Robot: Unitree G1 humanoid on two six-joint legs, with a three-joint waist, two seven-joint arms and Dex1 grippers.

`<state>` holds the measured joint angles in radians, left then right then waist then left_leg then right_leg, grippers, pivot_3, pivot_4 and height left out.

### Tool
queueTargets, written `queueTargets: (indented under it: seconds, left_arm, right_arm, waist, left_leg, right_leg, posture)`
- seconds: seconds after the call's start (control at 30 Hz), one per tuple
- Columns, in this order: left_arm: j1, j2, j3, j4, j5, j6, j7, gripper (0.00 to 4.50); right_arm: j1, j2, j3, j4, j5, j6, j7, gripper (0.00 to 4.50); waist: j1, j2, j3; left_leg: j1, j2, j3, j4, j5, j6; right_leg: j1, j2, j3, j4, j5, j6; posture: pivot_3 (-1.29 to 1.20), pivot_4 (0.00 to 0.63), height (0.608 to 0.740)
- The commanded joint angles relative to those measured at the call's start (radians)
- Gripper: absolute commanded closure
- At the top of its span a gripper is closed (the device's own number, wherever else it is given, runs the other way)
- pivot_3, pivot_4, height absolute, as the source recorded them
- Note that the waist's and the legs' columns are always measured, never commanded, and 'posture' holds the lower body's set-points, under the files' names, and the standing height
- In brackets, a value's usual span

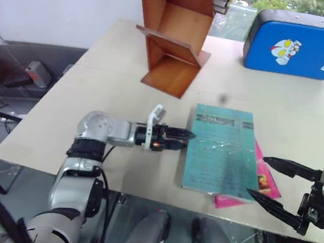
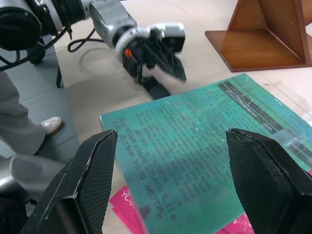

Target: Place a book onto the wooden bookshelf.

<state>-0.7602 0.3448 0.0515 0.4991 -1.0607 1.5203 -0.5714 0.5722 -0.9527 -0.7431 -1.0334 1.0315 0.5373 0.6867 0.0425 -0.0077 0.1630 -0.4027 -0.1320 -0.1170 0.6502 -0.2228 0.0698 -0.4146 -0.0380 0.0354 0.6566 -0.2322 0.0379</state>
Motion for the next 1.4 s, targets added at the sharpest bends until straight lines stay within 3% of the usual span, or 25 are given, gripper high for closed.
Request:
queueTargets:
  seconds: [0.03,0.13,0.23,0.5,0.7,0.83,0.9,1.0,1.07,1.13,1.23,1.4]
  left_arm:
    - [-0.039,-0.024,-0.047,0.026,0.058,-0.038,-0.102,0.00]
    - [-0.054,-0.043,-0.067,0.053,0.099,-0.068,-0.177,0.00]
    - [-0.064,-0.043,-0.080,0.071,0.134,-0.089,-0.254,0.77]
    - [-0.061,-0.012,-0.077,0.056,0.182,-0.080,-0.370,4.46]
    - [-0.042,0.062,-0.001,-0.066,0.137,-0.041,-0.407,4.46]
    - [-0.043,0.180,0.026,-0.198,0.151,-0.125,-0.465,4.46]
    - [-0.038,0.250,-0.019,-0.317,0.225,-0.303,-0.545,4.46]
    - [-0.067,0.295,-0.077,-0.439,0.402,-0.705,-0.652,4.46]
    - [-0.114,0.300,-0.120,-0.478,0.539,-0.980,-0.690,4.46]
    - [-0.198,0.284,-0.141,-0.461,0.620,-1.132,-0.690,4.46]
    - [-0.371,0.267,-0.182,-0.315,0.820,-1.478,-0.636,4.46]
    - [-0.671,0.284,-0.236,0.148,1.102,-1.959,-0.458,4.46]
  right_arm:
    - [0.012,-0.023,0.021,-0.014,-0.001,-0.061,-0.042,0.88]
    - [0.026,-0.039,0.039,-0.014,-0.011,-0.092,-0.069,0.88]
    - [0.047,-0.047,0.050,-0.014,-0.025,-0.118,-0.084,0.82]
    - [0.056,-0.033,0.091,-0.014,-0.087,-0.146,-0.099,0.82]
    - [-0.018,-0.001,0.151,-0.012,-0.136,-0.117,-0.104,0.82]
    - [-0.066,0.027,0.186,0.011,-0.166,-0.112,-0.100,0.82]
    - [-0.099,0.041,0.210,0.028,-0.175,-0.114,-0.101,0.82]
    - [-0.149,0.055,0.242,0.054,-0.190,-0.114,-0.097,0.82]
    - [-0.178,0.061,0.261,0.072,-0.204,-0.113,-0.090,0.82]
    - [-0.211,0.066,0.276,0.092,-0.216,-0.114,-0.085,0.82]
    - [-0.264,0.066,0.292,0.121,-0.224,-0.111,-0.078,0.82]
    - [-0.321,0.071,0.317,0.153,-0.246,-0.109,-0.065,0.82]
  waist:
    - [0.001,-0.001,0.001]
    - [0.001,-0.001,0.001]
    - [0.000,-0.002,0.001]
    - [-0.001,-0.002,0.001]
    - [-0.003,-0.002,0.001]
    - [-0.003,-0.003,0.002]
    - [-0.002,-0.003,0.002]
    - [0.004,-0.004,0.002]
    - [0.012,-0.004,0.002]
    - [0.018,-0.004,0.002]
    - [0.023,-0.004,0.002]
    - [0.018,-0.004,0.003]
  left_leg:
    - [0.000,0.000,0.000,0.000,0.000,0.000]
    - [-0.001,0.000,0.000,0.000,0.000,0.000]
    - [-0.001,0.000,0.000,0.000,0.000,0.000]
    - [-0.003,0.000,0.000,0.000,0.000,0.000]
    - [-0.010,0.000,-0.001,0.002,0.000,0.000]
    - [-0.013,0.000,0.000,0.002,0.001,0.000]
    - [-0.013,0.000,0.000,0.002,0.000,0.000]
    - [-0.013,0.000,0.000,0.002,0.000,0.000]
    - [-0.013,0.000,0.000,0.002,0.000,0.000]
    - [-0.013,-0.001,0.001,0.002,0.000,0.000]
    - [-0.014,-0.001,0.001,0.002,0.000,0.000]
    - [-0.013,-0.001,0.002,0.001,0.002,0.002]
  right_leg:
    - [0.000,0.000,0.000,0.000,0.000,0.000]
    - [-0.001,0.000,0.000,-0.001,0.000,0.000]
    - [-0.001,0.000,0.000,0.000,0.000,0.000]
    - [-0.003,0.000,0.000,0.000,0.000,0.000]
    - [-0.010,0.000,-0.001,0.001,0.000,0.000]
    - [-0.014,0.000,0.000,0.003,0.000,0.000]
    - [-0.014,0.000,0.000,0.003,0.000,0.000]
    - [-0.014,-0.001,0.000,0.002,0.001,-0.001]
    - [-0.014,-0.001,0.000,0.001,0.001,-0.001]
    - [-0.013,-0.001,0.000,-0.001,0.001,-0.001]
    - [-0.013,-0.001,0.000,0.000,0.001,0.000]
    - [-0.015,-0.001,0.001,0.001,0.001,0.000]
  posture:
    - [0.00,0.150,0.738]
    - [0.00,0.150,0.738]
    - [0.00,0.150,0.738]
    - [0.00,0.150,0.738]
    - [0.00,0.150,0.738]
    - [0.00,0.150,0.738]
    - [0.00,0.150,0.738]
    - [0.00,0.150,0.738]
    - [0.00,0.150,0.738]
    - [0.00,0.150,0.738]
    - [0.00,0.150,0.738]
    - [0.00,0.150,0.738]
